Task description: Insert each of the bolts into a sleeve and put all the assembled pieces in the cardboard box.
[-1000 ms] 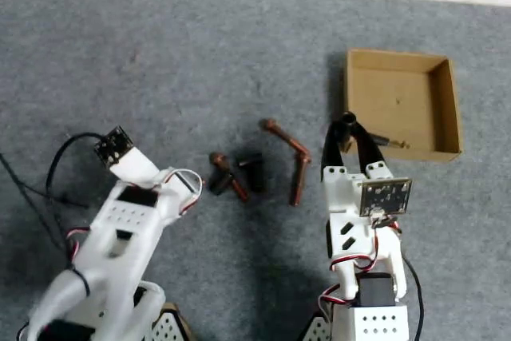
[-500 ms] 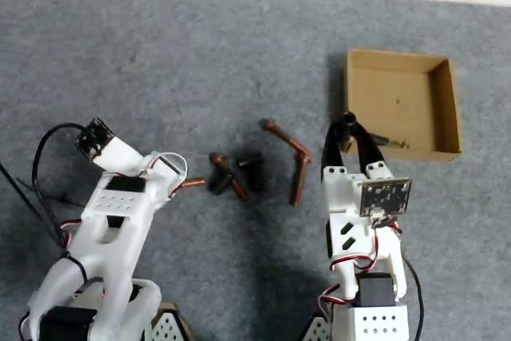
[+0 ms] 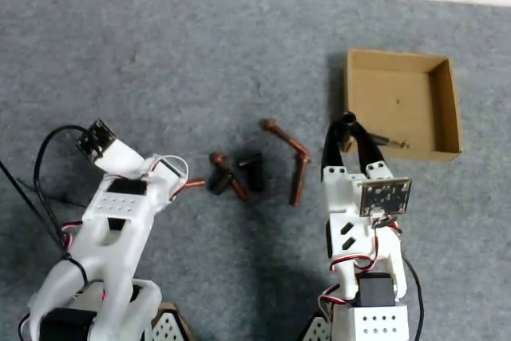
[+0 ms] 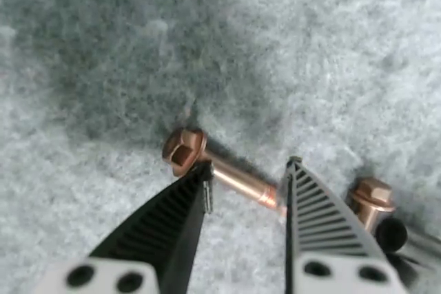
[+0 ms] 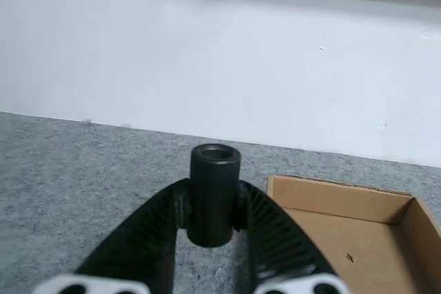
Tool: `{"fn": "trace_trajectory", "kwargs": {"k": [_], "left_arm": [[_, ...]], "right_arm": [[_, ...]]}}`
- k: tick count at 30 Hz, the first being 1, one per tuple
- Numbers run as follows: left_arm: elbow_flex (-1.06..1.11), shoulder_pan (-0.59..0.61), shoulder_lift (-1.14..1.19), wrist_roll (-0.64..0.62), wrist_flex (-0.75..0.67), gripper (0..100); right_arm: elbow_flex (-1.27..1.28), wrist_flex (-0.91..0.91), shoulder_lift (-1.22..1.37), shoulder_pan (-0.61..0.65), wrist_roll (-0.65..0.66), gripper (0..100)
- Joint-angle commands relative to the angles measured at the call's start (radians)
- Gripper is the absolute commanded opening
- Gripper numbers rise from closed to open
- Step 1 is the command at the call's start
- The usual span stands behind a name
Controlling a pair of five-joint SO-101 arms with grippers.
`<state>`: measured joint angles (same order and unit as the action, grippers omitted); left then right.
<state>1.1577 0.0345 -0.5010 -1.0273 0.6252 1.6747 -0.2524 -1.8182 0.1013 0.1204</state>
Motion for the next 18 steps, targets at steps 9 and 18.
{"fn": "trace_trajectory", "kwargs": {"k": [9,18], "left_arm": [[0.024,-0.024,0.004,-0.002,-0.006,17],[0.039,-0.024,0.004,-0.002,-0.008,17]], "right_arm": [[0.122,-0.001,-0.019,0.01,0.008,0.6],[0.122,-0.001,-0.019,0.01,0.008,0.6]]}}
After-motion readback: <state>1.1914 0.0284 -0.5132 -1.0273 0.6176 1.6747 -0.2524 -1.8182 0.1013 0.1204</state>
